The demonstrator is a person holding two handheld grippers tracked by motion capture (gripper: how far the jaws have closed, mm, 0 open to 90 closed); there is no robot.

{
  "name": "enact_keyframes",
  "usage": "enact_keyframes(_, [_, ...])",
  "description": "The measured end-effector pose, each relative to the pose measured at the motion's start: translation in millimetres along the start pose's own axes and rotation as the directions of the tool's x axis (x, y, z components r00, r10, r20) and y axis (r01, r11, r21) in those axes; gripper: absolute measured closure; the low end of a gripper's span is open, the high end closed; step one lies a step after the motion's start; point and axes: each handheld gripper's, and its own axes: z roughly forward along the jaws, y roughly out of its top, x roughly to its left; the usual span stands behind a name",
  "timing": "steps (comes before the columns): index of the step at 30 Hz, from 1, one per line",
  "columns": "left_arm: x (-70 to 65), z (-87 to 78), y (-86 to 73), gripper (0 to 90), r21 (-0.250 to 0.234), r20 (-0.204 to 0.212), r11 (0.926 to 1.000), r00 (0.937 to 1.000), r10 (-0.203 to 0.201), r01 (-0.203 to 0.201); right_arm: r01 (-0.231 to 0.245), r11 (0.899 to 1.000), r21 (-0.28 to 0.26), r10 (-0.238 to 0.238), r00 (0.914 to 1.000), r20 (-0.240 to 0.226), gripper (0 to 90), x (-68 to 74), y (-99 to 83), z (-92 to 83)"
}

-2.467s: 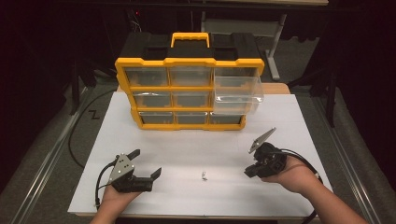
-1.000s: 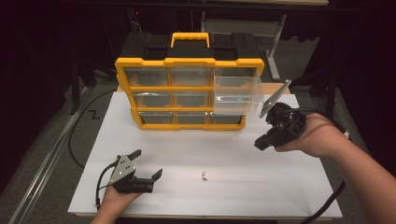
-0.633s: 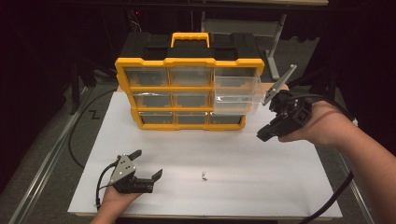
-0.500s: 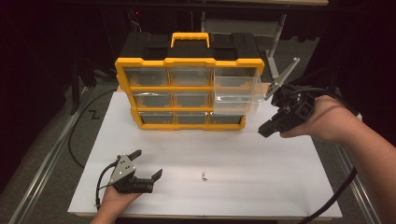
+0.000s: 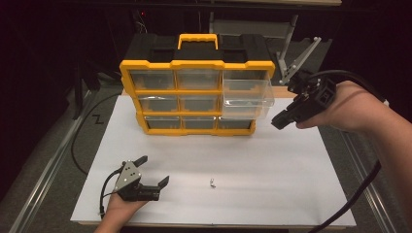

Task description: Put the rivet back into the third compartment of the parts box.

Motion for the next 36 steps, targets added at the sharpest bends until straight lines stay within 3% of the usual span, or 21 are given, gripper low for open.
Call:
enact_keyframes(14, [0.3,0.3,-0.2,0.3,0.006,0.002,1.0000,1.0000,0.004,-0.004,0.013,1.000,-0.001,-0.013,0.9996,0.026,84.4,-4.2,28.9,-19.9])
enact_keyframes(27, [1.0,-0.4,-0.2,0.3,0.007,0.002,1.0000,1.0000,0.005,-0.005,0.033,0.999,0.004,-0.033,0.9985,0.044,84.3,-10.5,61.6,-18.6])
enact_keyframes(36, [1.1,-0.9,-0.3,0.3,0.009,0.004,1.0000,1.0000,0.003,-0.003,0.019,1.000,0.024,-0.021,0.9973,0.070,84.4,-25.9,82.2,-14.3])
